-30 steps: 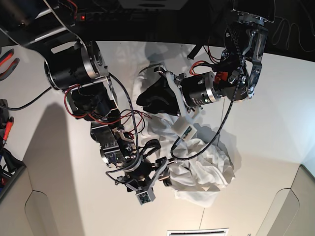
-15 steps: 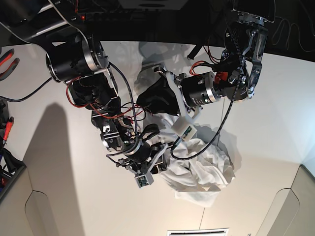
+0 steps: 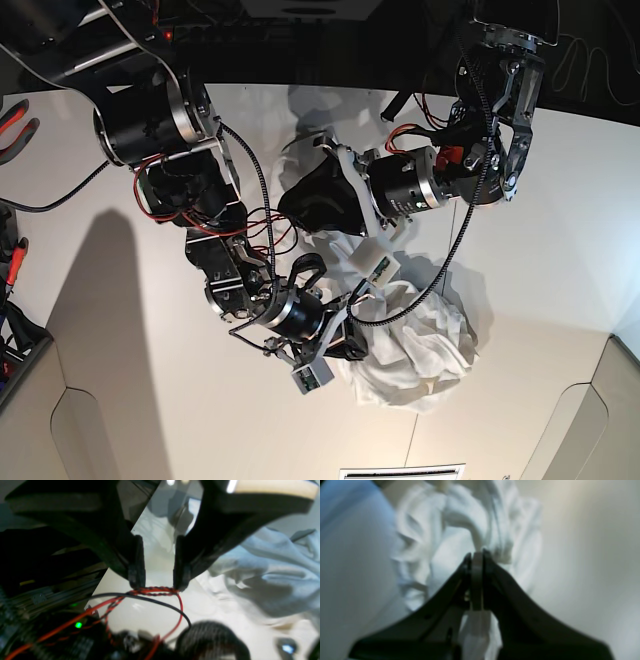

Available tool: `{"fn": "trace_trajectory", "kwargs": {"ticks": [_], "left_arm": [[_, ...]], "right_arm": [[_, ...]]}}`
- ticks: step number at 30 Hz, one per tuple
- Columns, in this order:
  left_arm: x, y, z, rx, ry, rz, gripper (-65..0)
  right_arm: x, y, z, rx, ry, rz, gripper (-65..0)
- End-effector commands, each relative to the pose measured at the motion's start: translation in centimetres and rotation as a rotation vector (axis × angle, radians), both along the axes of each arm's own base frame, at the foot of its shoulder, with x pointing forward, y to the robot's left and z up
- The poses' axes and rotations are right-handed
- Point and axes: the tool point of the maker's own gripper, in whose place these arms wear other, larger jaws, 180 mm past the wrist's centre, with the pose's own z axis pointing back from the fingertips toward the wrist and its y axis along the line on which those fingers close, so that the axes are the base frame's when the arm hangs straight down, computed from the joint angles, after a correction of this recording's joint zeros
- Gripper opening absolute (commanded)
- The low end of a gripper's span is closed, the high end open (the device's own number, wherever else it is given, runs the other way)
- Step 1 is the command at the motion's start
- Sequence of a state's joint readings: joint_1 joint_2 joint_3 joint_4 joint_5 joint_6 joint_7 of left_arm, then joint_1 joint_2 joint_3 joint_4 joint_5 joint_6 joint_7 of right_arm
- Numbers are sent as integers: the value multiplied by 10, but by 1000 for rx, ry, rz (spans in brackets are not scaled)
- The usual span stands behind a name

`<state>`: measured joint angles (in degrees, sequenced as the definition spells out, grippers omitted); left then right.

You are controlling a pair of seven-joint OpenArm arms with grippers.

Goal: Layout the t-shirt on the table in an organized manner, then fold the t-shirt properly
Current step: 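Lower the right gripper into the shirt fabric and close on it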

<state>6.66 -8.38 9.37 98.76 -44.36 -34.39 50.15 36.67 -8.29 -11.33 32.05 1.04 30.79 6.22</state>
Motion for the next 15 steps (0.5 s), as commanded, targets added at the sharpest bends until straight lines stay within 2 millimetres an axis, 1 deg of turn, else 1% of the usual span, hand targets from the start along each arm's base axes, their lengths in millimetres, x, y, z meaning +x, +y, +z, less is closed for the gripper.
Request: {"fn": "trace_trajectory", "kwargs": {"ticks": [1,3,5,13,15], "left_arm": [[6,-4,17,-40,-51,-6,-422],[6,-4,17,-40,-51,-7,-422],[6,-4,17,-40,-51,-7,-422],[6,-4,17,-40,-51,-6,-422],[6,-4,17,-40,-51,-6,-422]], "right_arm": [[17,7,38,57,-88,4,-650],[20,9,50,67,-121,7,-650],[22,9,57,71,-140,8,-650],[21,9,56,63,-134,11,-643],[21,9,56,63,-134,11,-512]]}}
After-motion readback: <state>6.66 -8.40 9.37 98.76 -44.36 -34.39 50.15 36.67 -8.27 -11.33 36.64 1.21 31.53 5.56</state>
